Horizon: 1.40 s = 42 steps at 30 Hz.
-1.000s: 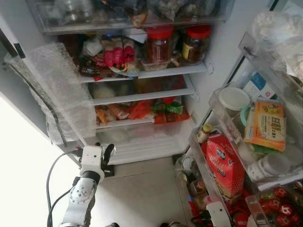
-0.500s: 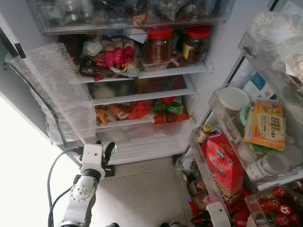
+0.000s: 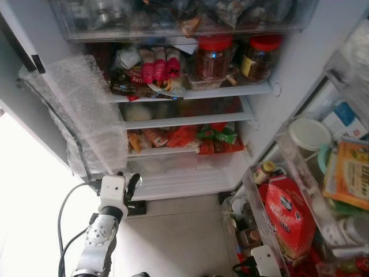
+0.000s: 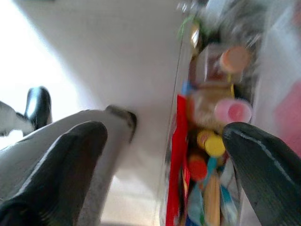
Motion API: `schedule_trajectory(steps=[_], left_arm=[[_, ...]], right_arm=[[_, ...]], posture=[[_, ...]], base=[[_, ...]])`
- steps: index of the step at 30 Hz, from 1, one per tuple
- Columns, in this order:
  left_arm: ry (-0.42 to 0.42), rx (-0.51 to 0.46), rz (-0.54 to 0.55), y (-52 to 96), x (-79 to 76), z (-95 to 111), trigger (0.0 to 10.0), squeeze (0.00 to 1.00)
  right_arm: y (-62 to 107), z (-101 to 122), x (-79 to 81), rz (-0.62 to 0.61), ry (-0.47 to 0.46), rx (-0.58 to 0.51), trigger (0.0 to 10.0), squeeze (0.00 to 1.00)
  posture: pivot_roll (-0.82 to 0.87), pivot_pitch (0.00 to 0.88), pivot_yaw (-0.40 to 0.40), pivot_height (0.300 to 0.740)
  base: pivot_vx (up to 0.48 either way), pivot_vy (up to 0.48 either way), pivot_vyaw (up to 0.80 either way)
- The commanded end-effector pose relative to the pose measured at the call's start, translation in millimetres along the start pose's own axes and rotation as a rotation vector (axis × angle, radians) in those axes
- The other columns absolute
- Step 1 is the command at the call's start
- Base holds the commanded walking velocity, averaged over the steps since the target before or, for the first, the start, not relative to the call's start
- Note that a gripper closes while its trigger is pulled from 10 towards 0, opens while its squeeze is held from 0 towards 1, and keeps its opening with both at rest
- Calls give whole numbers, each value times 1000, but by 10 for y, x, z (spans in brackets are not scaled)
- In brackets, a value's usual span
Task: Restocking fridge
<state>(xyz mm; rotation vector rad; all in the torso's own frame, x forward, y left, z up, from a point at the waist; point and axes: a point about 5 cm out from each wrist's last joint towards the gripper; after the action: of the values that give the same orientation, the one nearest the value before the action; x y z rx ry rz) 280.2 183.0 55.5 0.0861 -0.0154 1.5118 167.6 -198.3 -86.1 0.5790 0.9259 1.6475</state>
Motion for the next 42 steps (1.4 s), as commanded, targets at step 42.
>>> schedule_trajectory(steps=[42], left_arm=[[21, -86, -50, -76, -150, 172, 10000, 0]], right_arm=[[49, -155, -20, 5, -16, 36, 10000, 0]], posture=[[-125, 198, -42, 740]], base=[[92, 0, 0]])
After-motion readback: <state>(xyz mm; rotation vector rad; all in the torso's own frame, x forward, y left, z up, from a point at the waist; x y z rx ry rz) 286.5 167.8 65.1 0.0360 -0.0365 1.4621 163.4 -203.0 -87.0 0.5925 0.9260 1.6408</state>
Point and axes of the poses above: a point about 5 cm out from each wrist's last joint towards the gripper, its own y axis pointing back from the gripper into the wrist, its own z axis along the axis of the wrist's last joint, x = y × z, and after that the axes turned 3 degrees about y, right-handed
